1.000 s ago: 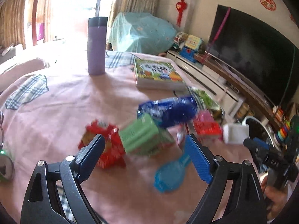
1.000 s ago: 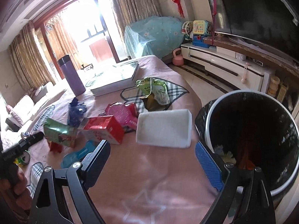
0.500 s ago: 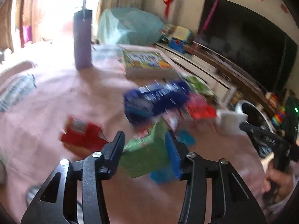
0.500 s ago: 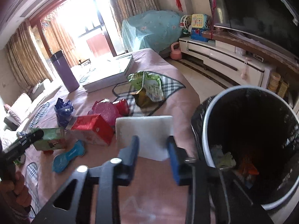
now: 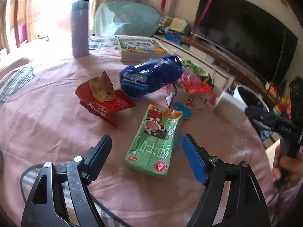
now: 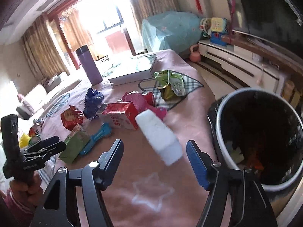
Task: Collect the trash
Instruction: 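Grasp the green milk carton with the left gripper while the right grasps the white foam block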
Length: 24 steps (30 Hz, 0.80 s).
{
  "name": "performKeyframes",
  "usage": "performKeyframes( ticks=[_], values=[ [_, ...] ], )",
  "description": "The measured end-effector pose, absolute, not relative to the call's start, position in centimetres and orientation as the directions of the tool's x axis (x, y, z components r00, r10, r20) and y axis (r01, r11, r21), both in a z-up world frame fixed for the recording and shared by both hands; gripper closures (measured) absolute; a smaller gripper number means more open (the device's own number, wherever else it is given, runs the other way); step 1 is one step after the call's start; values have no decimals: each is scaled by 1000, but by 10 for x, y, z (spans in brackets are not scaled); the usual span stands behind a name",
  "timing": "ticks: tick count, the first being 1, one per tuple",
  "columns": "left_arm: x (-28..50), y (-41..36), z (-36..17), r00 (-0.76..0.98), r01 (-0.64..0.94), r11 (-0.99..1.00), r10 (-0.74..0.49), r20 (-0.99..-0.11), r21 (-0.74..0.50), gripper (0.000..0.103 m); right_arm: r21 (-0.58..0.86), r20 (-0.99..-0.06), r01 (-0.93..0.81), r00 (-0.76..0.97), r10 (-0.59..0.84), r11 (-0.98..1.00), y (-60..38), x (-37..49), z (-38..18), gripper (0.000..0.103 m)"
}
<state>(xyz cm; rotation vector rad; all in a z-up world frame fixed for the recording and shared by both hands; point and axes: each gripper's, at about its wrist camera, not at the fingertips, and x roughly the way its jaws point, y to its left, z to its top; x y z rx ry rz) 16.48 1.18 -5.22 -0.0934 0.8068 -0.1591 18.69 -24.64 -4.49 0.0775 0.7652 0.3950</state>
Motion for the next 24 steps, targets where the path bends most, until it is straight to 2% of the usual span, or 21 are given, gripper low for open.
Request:
performKeyframes(
  ticks=[3, 6, 7, 8, 9, 11, 24],
  values=[
    [170, 5, -59, 671, 122, 988, -155, -725, -99, 24, 144, -688, -345, 639, 345, 927, -234, 203, -57, 32],
    [171, 3, -63, 670, 115, 990, -139, -729, -83, 26, 140, -718, -349, 609, 338, 927, -229, 214, -71, 34],
    [170, 4, -63, 672, 114, 990, -138, -727, -83, 41, 150, -724, -346, 599, 341, 926, -230, 215, -74, 39],
    [170, 4, -64, 667, 123, 988, -151, -730, -92, 49, 163, -730, -336, 592, 343, 928, -231, 215, -76, 61],
    [169, 4, -64, 668, 125, 988, -153, -728, -93, 50, 173, -727, -327, 594, 345, 929, -234, 212, -77, 65],
    [165, 2, -60, 678, 131, 988, -153, -719, -87, 54, 215, -708, -313, 603, 369, 925, -239, 204, -74, 66],
    [133, -52, -19, 724, 269, 955, -286, -628, -124, 56, 305, -613, -217, 701, 365, 928, -290, 133, -43, 67]
  ],
)
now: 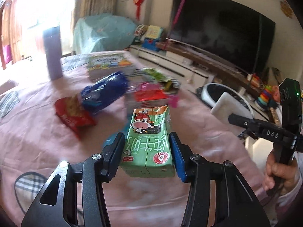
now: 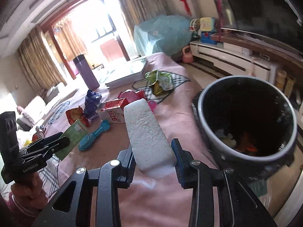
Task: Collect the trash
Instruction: 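Carry both items over the bin and open both grippers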
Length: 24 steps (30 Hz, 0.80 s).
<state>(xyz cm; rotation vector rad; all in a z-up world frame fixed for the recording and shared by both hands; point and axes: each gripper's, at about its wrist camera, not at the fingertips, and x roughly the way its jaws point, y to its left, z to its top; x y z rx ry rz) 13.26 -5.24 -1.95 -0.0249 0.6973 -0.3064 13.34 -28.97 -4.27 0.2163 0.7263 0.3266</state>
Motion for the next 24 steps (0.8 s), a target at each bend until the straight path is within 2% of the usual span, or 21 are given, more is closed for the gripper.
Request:
performKeyframes(
  ticks=[12, 24],
  values=[
    [130, -148, -8, 680, 441, 892, -405, -612, -100, 56, 298, -595, -82, 763, 252, 951, -353, 112, -31, 67],
    [158, -210, 0, 650, 512, 854, -455, -609, -91, 56, 294, -617, 13, 766, 180, 956, -400, 125, -30, 67]
  ],
)
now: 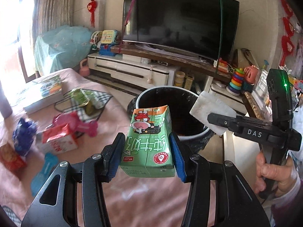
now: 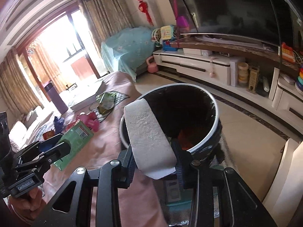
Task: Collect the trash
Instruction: 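Carry both items over the bin and open both grippers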
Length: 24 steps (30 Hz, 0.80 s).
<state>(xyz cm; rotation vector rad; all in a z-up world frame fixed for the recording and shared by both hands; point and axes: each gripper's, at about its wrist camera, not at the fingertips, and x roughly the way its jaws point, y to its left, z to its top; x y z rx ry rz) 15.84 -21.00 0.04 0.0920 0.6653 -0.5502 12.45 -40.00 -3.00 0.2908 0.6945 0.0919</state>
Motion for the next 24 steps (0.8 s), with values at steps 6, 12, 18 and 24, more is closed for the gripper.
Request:
performKeyframes(
  ticks=[6, 12, 18, 24],
  values=[
    [177, -233, 2, 637, 530, 843, -467, -614, -92, 56, 283, -631, 36, 760, 158, 958, -416, 139, -28, 67],
    [197, -249, -5, 610, 537, 836, -475, -634, -111, 56, 291, -634, 50, 758, 153, 955, -429, 151, -28, 67],
    [209, -263, -9, 595, 545, 832, -474, -650, -108, 56, 279, -650, 57, 746, 145, 959, -434, 164, -30, 67],
    [219, -269, -14, 580, 544, 831, -472, -664, -115, 56, 275, -672, 60, 726, 147, 960, -436, 174, -37, 66]
  ],
)
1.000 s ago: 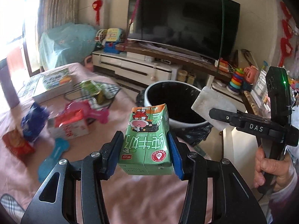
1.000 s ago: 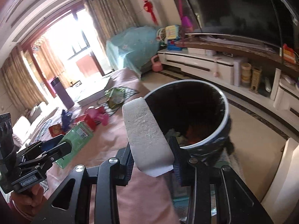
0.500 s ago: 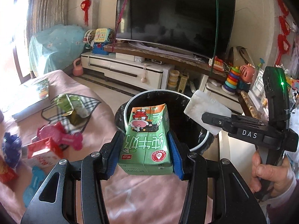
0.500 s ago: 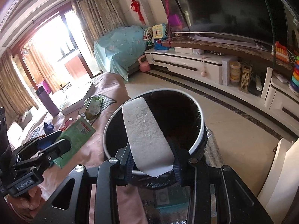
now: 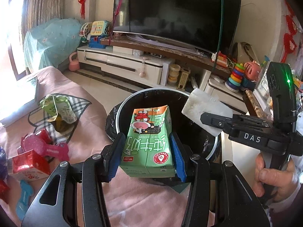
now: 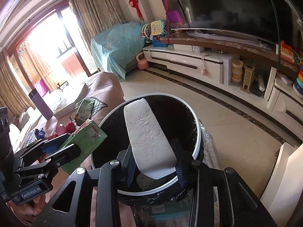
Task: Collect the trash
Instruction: 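Carry both items over the bin and open both grippers, then move both grippers back toward the table items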
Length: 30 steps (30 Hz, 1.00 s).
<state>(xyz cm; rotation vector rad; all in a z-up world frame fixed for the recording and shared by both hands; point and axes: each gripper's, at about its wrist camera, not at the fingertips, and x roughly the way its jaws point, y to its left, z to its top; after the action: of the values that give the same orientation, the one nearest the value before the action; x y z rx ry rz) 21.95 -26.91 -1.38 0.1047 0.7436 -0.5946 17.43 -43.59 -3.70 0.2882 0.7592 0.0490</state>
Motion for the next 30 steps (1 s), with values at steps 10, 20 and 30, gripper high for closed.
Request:
performKeyframes(
  ticks=[10, 20, 30],
  values=[
    [233, -278, -18, 563, 554, 823, -479, -673, -123, 55, 306, -675, 82, 722, 156, 948, -447, 189, -42, 64],
    [222, -258, -12, 593, 520, 842, -478, -648, -144, 26, 339, -657, 91, 735, 166, 936, -450, 184, -41, 36],
    [193, -186, -29, 613, 398, 894, -425, -666, -204, 23, 368, -611, 63, 769, 190, 928, -415, 150, -33, 9]
  ],
)
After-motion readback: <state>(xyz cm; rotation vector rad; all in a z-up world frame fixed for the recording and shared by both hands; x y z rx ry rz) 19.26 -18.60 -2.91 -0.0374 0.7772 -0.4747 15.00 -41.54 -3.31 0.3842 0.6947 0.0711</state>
